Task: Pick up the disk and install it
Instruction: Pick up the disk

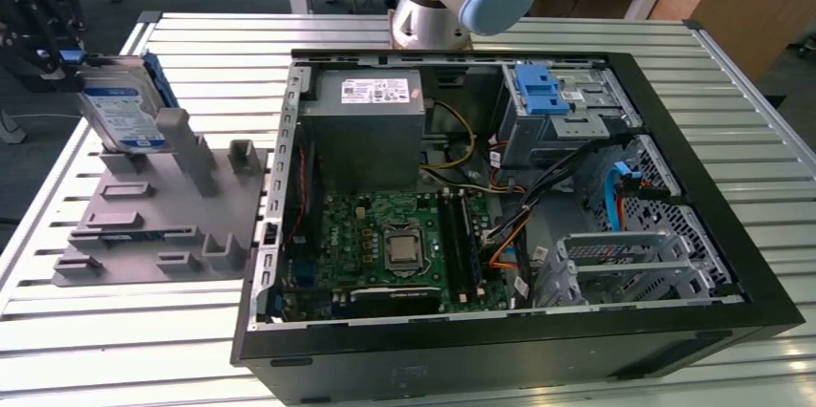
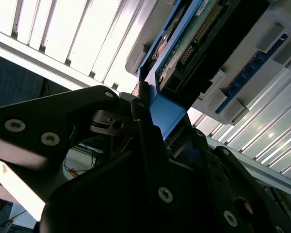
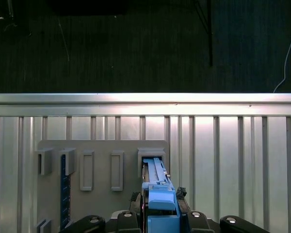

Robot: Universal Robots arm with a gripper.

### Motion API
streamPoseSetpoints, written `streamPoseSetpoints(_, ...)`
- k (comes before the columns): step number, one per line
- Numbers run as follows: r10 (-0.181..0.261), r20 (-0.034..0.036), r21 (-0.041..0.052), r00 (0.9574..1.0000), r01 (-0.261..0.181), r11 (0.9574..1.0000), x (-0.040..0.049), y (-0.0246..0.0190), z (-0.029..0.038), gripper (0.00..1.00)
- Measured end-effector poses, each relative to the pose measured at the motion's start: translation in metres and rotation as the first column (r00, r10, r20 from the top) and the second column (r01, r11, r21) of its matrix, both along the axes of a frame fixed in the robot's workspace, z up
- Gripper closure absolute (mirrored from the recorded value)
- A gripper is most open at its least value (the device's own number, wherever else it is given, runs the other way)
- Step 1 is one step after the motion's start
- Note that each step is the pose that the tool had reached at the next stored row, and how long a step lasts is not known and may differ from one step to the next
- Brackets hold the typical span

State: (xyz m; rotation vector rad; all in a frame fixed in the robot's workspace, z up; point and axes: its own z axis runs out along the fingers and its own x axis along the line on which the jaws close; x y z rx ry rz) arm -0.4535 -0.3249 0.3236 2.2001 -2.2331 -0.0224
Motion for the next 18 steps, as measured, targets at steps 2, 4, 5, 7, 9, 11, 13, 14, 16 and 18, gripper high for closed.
streamPoseSetpoints(2, 0.000, -0.0001, 0.0000, 1.0000, 0.000, 1.0000, 0.0000, 0.0000, 0.0004, 0.63)
streamPoseSetpoints(4, 0.000, -0.0001, -0.0001, 1.0000, 0.000, 1.0000, 0.0000, 0.0000, 0.0008, 0.63)
streamPoseSetpoints(5, 0.000, 0.0000, 0.0000, 1.0000, 0.000, 1.0000, 0.0000, 0.0000, 0.0010, 0.63)
streamPoseSetpoints(7, 0.000, -0.0001, 0.0000, 1.0000, 0.000, 1.0000, 0.0000, 0.0000, 0.0127, 0.63)
streamPoseSetpoints(9, 0.000, -0.0001, 0.0000, 1.0000, 0.000, 1.0000, 0.0000, 0.0000, 0.0130, 0.63)
streamPoseSetpoints(11, 0.000, -0.0002, -0.0001, 1.0000, 0.000, 1.0000, 0.0000, 0.0000, 0.0135, 0.63)
streamPoseSetpoints(13, 0.000, -0.0001, -0.0001, 1.0000, 0.000, 1.0000, 0.0000, 0.0000, 0.0140, 0.63)
streamPoseSetpoints(14, 0.000, -0.0002, -0.0001, 1.0000, 0.000, 1.0000, 0.0000, 0.0000, 0.0144, 0.63)
streamPoseSetpoints(16, 0.000, -0.0002, -0.0001, 1.0000, 0.000, 1.0000, 0.0000, 0.0000, 0.0151, 0.63)
streamPoseSetpoints(18, 0.000, 0.0000, 0.0000, 1.0000, 0.000, 1.0000, 0.0000, 0.0000, 0.0156, 0.63)
